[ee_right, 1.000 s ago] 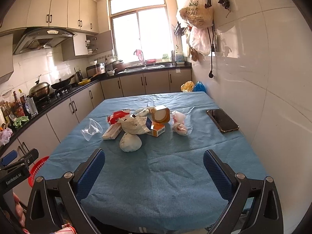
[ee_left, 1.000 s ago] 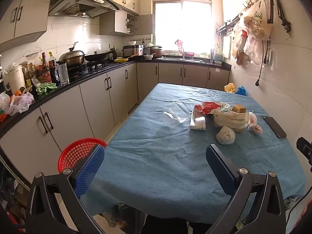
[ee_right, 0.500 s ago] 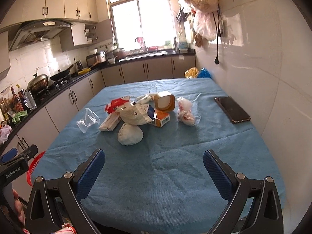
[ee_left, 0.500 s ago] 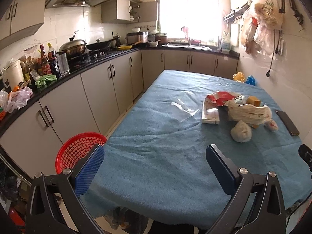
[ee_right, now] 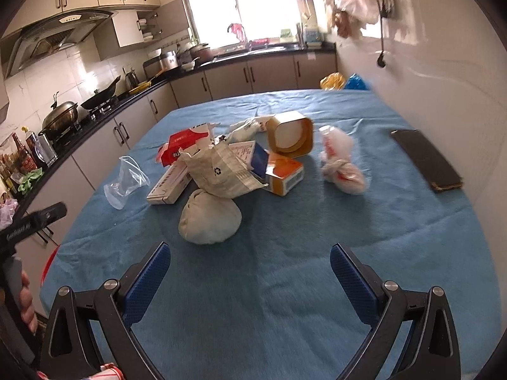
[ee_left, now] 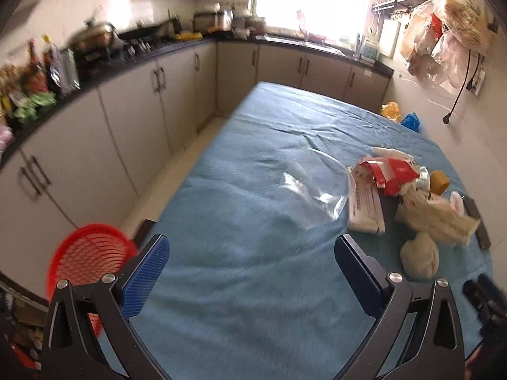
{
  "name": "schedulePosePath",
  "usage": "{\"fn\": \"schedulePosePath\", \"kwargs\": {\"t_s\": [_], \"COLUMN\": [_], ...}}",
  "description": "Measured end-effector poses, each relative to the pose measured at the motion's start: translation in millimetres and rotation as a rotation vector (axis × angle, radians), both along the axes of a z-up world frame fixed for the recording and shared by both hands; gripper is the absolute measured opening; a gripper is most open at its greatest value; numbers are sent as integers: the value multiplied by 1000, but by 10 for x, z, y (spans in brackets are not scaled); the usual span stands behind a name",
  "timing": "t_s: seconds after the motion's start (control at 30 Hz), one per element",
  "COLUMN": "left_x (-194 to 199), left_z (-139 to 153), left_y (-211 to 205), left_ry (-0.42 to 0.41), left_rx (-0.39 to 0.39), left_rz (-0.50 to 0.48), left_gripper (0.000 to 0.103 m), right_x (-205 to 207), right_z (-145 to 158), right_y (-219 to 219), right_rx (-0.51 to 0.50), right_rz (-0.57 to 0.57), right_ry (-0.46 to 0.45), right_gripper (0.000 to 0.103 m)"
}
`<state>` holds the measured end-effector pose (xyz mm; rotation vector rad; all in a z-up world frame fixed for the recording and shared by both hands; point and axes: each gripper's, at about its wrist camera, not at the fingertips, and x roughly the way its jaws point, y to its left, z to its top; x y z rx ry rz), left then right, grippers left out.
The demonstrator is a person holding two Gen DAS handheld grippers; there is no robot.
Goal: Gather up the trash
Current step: 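Grasp the clear plastic cup with the left tool while the right tool grasps the white cloth bundle, then carry the cup and cloth bundle to the red basket and release both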
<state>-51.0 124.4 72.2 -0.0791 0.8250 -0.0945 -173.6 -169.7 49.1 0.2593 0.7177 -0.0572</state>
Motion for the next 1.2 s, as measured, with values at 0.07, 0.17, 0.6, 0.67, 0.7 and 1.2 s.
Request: {"fn": "schedulePosePath", "kwargs": {"t_s": [0.07, 0.17, 0.6, 0.67, 0.7, 1.2], "left_x": [174, 413, 1111, 1137, 1131, 624], "left_z": [-42, -115, -499, -520, -531, -358], "left_y": [-31, -117, -123, -186, -224, -304], "left_ry": [25, 37, 163, 178, 186, 164], "left_rx": [-41, -61, -299, -311, -321, -323], "left_rz": [-24, -76, -158, -168, -178, -195], "left_gripper": [103, 103, 103, 103, 103, 47], "right_x": [119, 279, 789, 843, 859, 676], "right_z": [-48, -102, -270, -297, -307, -351], "right_y": [-15, -22, 132, 174, 192, 211], "right_rx": [26, 62, 116, 115, 114, 145], "right_rz": [14, 33, 93, 101, 103, 131], "right_ry": [11, 26, 91, 103, 108, 121], "right_gripper": [102, 101, 96, 91, 89, 46]}}
